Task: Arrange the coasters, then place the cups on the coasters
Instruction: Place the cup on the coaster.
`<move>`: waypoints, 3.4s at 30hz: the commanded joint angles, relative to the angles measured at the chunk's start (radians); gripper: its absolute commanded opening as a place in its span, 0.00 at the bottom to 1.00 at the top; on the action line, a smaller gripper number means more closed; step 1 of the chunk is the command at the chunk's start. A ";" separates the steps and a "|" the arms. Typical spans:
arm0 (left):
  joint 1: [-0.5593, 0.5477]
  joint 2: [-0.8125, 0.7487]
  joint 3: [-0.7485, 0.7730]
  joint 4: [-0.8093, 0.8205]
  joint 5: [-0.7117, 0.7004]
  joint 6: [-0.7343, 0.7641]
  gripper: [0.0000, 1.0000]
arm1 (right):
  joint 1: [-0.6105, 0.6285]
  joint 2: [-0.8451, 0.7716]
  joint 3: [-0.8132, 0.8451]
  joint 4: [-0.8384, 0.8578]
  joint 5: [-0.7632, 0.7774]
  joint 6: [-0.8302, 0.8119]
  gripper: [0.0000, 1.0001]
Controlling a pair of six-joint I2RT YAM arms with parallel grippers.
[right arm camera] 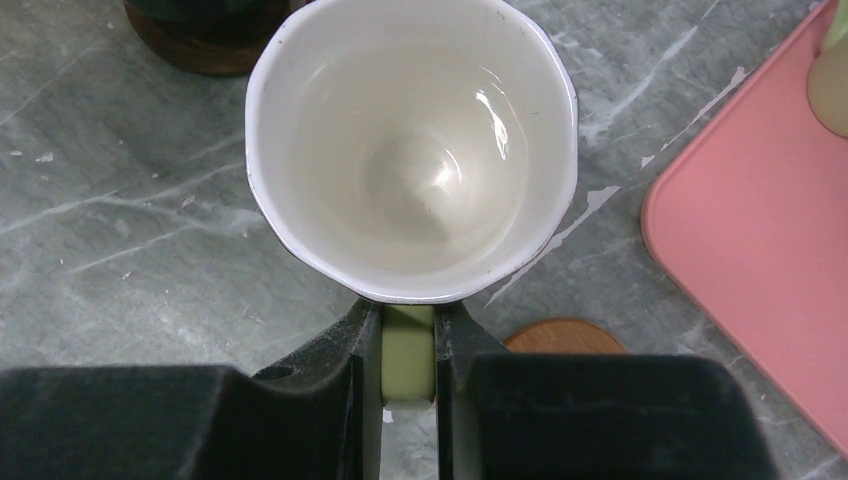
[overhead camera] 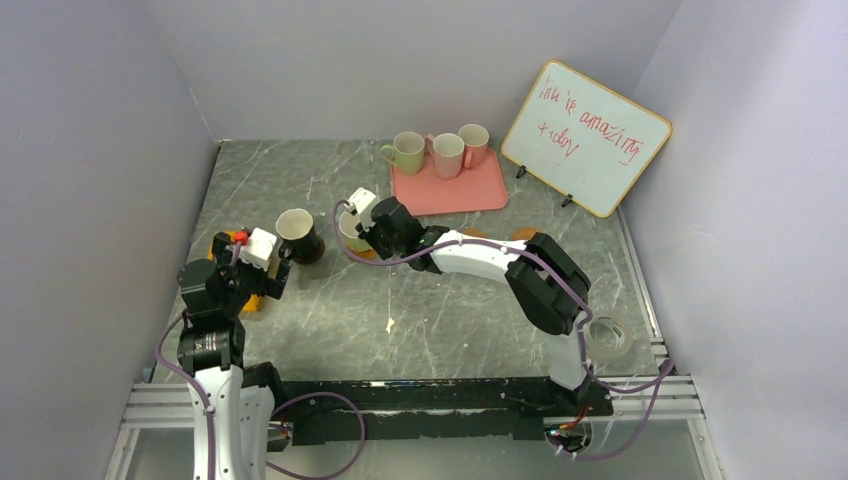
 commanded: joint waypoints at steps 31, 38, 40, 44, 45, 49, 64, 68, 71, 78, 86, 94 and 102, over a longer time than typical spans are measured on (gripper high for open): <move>0.010 -0.011 -0.003 0.013 0.027 0.004 0.96 | -0.004 -0.013 0.082 0.001 -0.018 -0.047 0.00; 0.010 -0.012 -0.003 0.013 0.027 0.003 0.96 | -0.005 -0.025 0.078 -0.001 -0.009 -0.056 0.00; 0.010 -0.011 -0.003 0.013 0.028 0.004 0.96 | -0.005 -0.024 0.079 -0.005 -0.019 -0.056 0.01; 0.011 -0.011 -0.003 0.012 0.027 0.003 0.96 | -0.006 -0.022 0.081 -0.012 -0.022 -0.057 0.02; 0.011 -0.011 -0.003 0.012 0.027 0.003 0.96 | -0.005 -0.022 0.081 -0.013 -0.019 -0.057 0.02; 0.011 -0.011 -0.002 0.012 0.028 0.003 0.96 | -0.014 -0.029 0.079 -0.020 -0.028 -0.060 0.01; 0.011 -0.012 -0.003 0.012 0.030 0.005 0.96 | -0.028 -0.047 0.077 -0.052 -0.114 -0.077 0.00; 0.012 -0.011 -0.003 0.012 0.031 0.005 0.96 | -0.030 -0.048 0.076 -0.051 -0.097 -0.084 0.00; 0.012 -0.012 -0.003 0.011 0.030 0.006 0.96 | -0.030 -0.049 0.077 -0.056 -0.097 -0.093 0.00; 0.013 -0.011 -0.002 0.011 0.032 0.005 0.96 | -0.031 -0.055 0.075 -0.063 -0.097 -0.103 0.00; 0.013 -0.010 -0.003 0.011 0.032 0.006 0.96 | -0.043 -0.064 0.073 -0.070 -0.071 -0.095 0.00; 0.013 -0.009 -0.003 0.012 0.032 0.006 0.96 | -0.056 -0.085 0.065 -0.068 -0.138 -0.074 0.00; 0.013 -0.008 -0.003 0.012 0.032 0.006 0.96 | -0.058 -0.064 0.077 -0.088 -0.225 -0.069 0.00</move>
